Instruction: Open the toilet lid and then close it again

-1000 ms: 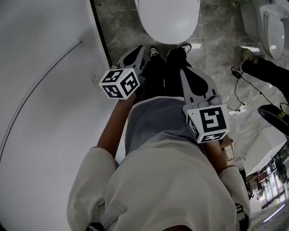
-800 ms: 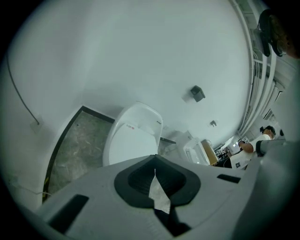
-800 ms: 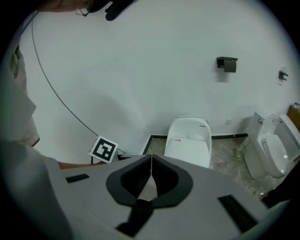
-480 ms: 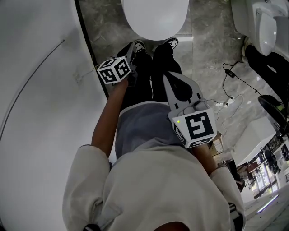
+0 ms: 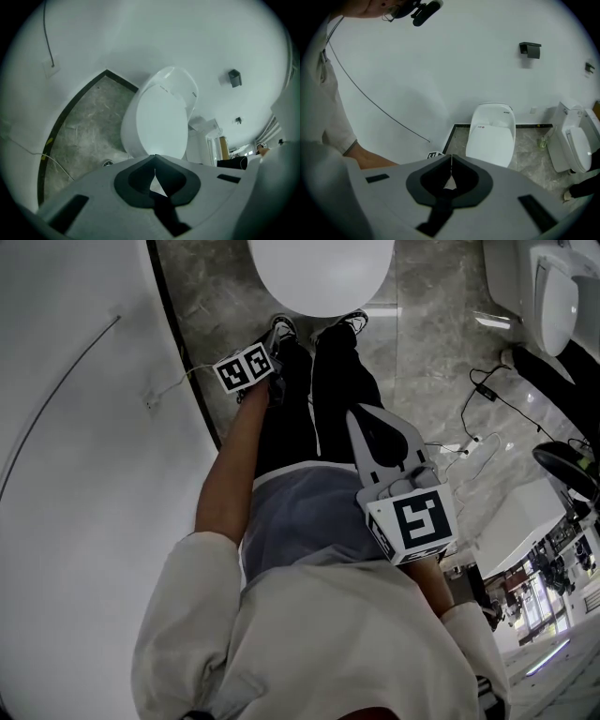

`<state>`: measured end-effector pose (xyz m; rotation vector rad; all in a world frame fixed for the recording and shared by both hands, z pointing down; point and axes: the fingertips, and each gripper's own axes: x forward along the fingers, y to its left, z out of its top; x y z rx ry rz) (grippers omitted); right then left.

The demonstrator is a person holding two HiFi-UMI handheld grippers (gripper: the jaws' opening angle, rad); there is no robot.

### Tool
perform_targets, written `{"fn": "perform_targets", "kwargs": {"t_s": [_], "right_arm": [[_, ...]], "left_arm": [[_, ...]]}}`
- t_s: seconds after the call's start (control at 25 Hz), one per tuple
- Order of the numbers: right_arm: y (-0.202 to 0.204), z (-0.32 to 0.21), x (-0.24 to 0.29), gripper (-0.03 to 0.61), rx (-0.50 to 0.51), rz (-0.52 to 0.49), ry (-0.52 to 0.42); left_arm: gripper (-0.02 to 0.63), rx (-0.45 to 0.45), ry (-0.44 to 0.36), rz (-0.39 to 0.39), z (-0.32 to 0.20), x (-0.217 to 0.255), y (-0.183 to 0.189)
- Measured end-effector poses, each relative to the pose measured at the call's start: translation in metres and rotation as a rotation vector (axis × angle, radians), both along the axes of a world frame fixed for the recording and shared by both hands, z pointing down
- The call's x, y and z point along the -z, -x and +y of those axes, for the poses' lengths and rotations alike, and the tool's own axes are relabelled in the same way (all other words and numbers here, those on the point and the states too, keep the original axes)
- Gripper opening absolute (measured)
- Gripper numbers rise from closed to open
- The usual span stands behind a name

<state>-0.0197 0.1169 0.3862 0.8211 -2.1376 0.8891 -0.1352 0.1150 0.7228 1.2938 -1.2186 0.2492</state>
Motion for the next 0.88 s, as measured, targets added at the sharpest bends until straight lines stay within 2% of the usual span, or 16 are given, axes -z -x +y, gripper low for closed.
{"fn": "perform_targets", "kwargs": {"t_s": [0.12,0.2,0.4,0.56,0.72,0.88], "right_arm": [[-0.002,0.004,-0.006,0.011,0.024,0.013,0.016],[-0.006,0.006,-0.009,0.011,0.022,0.021,0.029],[-0.009,0.012,-0.015,0.011,0.023,0.017,0.089],[-0.010,0.014,-0.021,0.011,0.038,0.011,0.137],[-0.010,0.020,-0.029,0.011,0.037,0.020,0.162],[-0.017,0.026,-0.035,0.011,0.028,0.022,0.188]], "left_arm": [[0.005,-0.056,0.017,-0.029,-0.007,-0.018,-0.005],[0.005,-0.063,0.022,-0.026,-0.011,-0.028,-0.008],[0.008,0.043,0.063,0.047,-0.016,-0.055,-0.010],[0.010,0.171,0.054,0.105,-0.028,-0.067,-0.009],[0.116,0.188,0.024,0.164,-0.035,-0.075,-0.018],[0.133,0.191,0.020,0.157,-0.041,-0.084,-0.019]]}}
